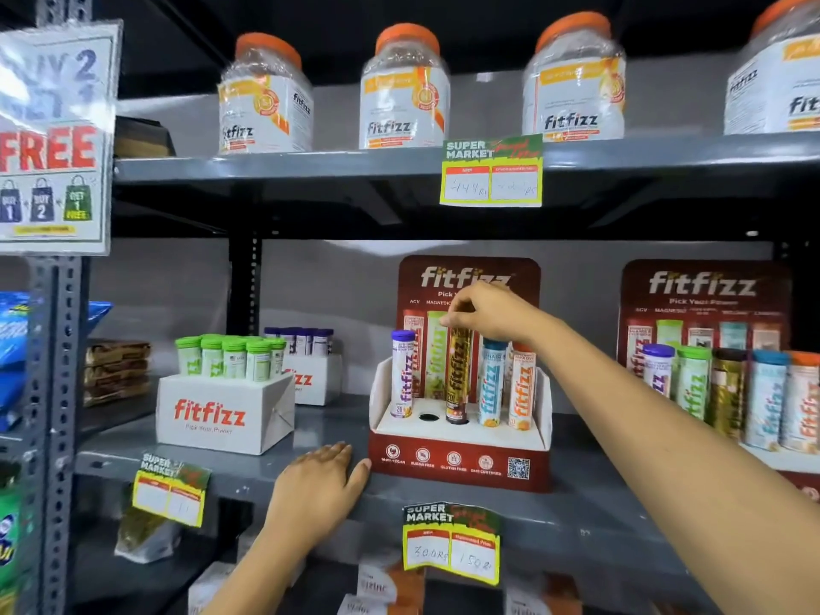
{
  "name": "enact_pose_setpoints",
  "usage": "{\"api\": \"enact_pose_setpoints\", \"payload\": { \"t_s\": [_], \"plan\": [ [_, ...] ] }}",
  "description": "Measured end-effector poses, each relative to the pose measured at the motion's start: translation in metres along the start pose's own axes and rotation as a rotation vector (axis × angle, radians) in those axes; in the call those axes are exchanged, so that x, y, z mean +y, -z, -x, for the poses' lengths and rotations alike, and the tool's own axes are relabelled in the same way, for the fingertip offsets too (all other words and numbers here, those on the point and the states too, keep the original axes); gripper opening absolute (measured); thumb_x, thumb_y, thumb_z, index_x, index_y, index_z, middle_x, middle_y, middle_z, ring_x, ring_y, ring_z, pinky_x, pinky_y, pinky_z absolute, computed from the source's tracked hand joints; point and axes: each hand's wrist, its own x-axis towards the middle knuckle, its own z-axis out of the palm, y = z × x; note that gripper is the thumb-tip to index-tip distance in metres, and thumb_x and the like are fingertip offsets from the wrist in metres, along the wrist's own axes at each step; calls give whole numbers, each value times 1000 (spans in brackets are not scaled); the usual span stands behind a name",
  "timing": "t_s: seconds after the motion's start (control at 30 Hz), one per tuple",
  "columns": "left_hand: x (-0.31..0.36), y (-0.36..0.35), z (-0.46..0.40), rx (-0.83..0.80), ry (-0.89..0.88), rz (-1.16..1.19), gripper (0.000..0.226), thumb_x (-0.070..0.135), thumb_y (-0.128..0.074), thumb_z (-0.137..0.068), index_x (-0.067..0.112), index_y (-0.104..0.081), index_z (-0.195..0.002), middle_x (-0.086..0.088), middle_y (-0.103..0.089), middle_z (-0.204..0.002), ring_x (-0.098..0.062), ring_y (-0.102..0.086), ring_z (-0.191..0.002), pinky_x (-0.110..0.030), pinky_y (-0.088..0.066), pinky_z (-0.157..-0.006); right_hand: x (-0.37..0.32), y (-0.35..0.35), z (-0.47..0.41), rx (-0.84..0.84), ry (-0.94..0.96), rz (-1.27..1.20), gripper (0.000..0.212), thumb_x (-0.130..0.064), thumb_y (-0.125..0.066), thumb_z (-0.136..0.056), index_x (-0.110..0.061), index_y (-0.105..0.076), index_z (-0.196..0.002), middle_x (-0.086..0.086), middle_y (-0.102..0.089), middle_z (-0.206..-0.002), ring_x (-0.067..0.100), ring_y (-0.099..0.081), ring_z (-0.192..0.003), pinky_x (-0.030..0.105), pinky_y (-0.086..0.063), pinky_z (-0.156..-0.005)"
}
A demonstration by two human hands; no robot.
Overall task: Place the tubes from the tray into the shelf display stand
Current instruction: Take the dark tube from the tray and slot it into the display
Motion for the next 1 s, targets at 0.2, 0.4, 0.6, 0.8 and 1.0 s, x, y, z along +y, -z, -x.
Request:
{"api": "enact_pose_setpoints", "payload": {
  "t_s": [0.2, 0.4, 0.6, 0.8, 1.0],
  "plan": [
    [2, 4, 2, 0, 3, 15, 99, 65, 8, -67, 20, -49, -134, 2, -47, -142, -15, -42, -129, -28, -29, -105, 3, -4, 1, 15, 1, -15, 26, -37, -62, -89, -14, -72, -98, 5, -68, -114, 19, -60, -108, 41, -48, -95],
    [3, 5, 3, -13, -4, 16, 99, 65, 9, -67, 21, -47, -136, 2, -45, -143, -13, -40, -131, -27, -27, -106, 8, -14, -3, 43, -17, -28, 24, -35, -61, -91, -15, -70, -102, 4, -67, -114, 18, -56, -108, 41, -46, -96],
    [2, 5, 3, -6, -16, 18, 97, 64, 8, -70, 19, -49, -135, 0, -47, -142, -14, -41, -130, -28, -28, -105, 15, -27, -2, -66, -35, 17, 25, -37, -62, -90, -19, -70, -104, -1, -70, -107, 18, -61, -103, 43, -44, -97],
    [2, 9, 4, 14, -45, 57, 103, 74, 11, -71, 19, -45, -137, 0, -44, -145, -13, -35, -133, -30, -21, -109, 7, -14, 3, -62, -71, 115, 24, -41, -59, -90, -30, -63, -112, -7, -63, -117, 17, -52, -115, 47, -23, -103],
    [-25, 30, 80, 131, -58, 104, 70, 55, -17, -91, 13, -28, -146, 2, -19, -154, -8, -9, -141, -29, -1, -114, -51, -50, 50, 253, 202, -199, 18, -29, -63, -88, -29, -65, -107, -5, -61, -104, 15, -57, -97, 41, -41, -93]
  ]
}}
